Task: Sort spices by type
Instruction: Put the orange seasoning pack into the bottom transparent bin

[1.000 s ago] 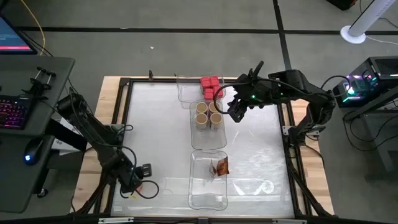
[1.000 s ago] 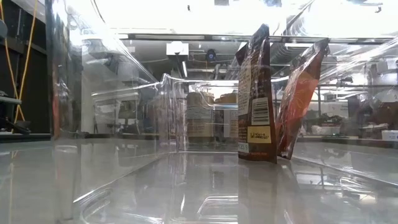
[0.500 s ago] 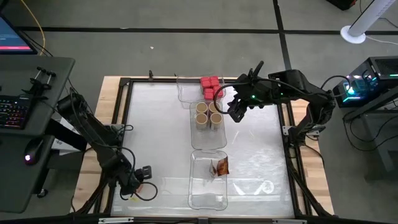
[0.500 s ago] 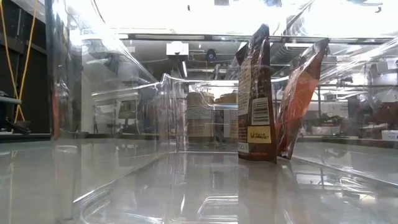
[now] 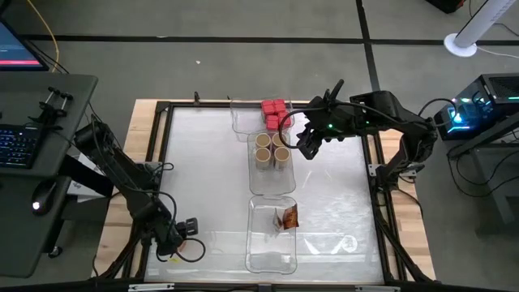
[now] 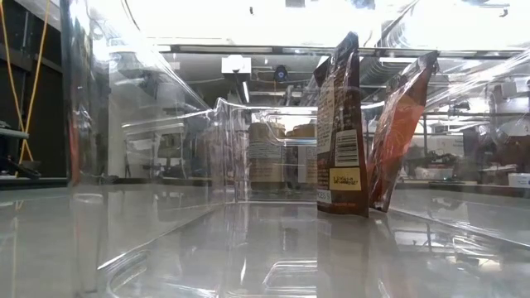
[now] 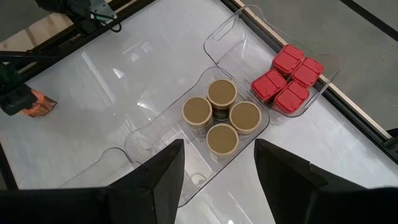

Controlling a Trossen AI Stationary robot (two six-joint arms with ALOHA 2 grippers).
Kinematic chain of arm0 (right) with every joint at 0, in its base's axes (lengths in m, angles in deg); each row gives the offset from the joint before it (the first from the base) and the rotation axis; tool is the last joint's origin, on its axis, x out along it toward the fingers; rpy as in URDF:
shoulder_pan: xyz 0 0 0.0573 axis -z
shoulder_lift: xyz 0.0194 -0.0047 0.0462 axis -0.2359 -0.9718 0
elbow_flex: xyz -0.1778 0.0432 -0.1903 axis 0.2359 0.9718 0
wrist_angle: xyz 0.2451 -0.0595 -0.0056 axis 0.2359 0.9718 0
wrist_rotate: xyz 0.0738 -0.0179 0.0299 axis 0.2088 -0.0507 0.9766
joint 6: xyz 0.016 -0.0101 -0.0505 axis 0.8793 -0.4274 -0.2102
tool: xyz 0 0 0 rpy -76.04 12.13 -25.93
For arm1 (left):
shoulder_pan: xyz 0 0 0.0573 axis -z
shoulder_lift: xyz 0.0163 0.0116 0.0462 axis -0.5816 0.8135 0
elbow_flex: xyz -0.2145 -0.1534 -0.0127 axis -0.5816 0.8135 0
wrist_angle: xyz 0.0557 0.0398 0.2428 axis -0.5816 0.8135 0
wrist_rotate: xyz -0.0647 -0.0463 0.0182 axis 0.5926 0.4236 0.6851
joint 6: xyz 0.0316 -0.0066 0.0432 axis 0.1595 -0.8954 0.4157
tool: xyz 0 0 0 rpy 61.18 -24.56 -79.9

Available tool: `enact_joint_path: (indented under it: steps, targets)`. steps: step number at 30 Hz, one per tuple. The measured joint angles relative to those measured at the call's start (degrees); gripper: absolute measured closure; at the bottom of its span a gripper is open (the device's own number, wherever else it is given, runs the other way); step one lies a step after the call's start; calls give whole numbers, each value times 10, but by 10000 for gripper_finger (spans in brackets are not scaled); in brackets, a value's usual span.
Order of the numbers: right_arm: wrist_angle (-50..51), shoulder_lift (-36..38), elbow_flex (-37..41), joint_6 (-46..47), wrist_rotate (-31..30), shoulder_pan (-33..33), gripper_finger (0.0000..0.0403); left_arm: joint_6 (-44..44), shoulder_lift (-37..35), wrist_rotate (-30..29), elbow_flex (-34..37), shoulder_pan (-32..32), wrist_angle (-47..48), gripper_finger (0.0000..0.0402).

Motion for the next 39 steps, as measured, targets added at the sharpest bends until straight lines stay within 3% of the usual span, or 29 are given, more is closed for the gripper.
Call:
enact_joint_path:
  steps: [10, 16, 18, 22, 24, 29, 36, 39]
  targets:
    - [0, 0, 0, 0, 0, 0, 212, -14, -1, 25, -6, -6, 14, 389]
    - [6, 0, 0, 0, 0, 0, 212, -72, -51, 24, -38, -59, 130, 396]
    - [6, 0, 0, 0, 0, 0, 212, -103, -91, -9, -50, -91, 163, 397]
    - [6, 0, 0, 0, 0, 0, 212, -199, -164, -165, -83, -177, 179, 397]
    - [6, 0, 0, 3, 0, 0, 212, -209, -176, -192, -117, -226, 159, 398]
    - [6, 0, 0, 16, 0, 0, 212, -30, -102, -152, -227, -275, 89, 398]
    - [6, 0, 0, 28, 0, 0, 212, 302, 134, -144, -421, -306, 146, 399]
    - [6, 0, 0, 30, 0, 0, 212, 400, 211, -95, -500, -325, 156, 399]
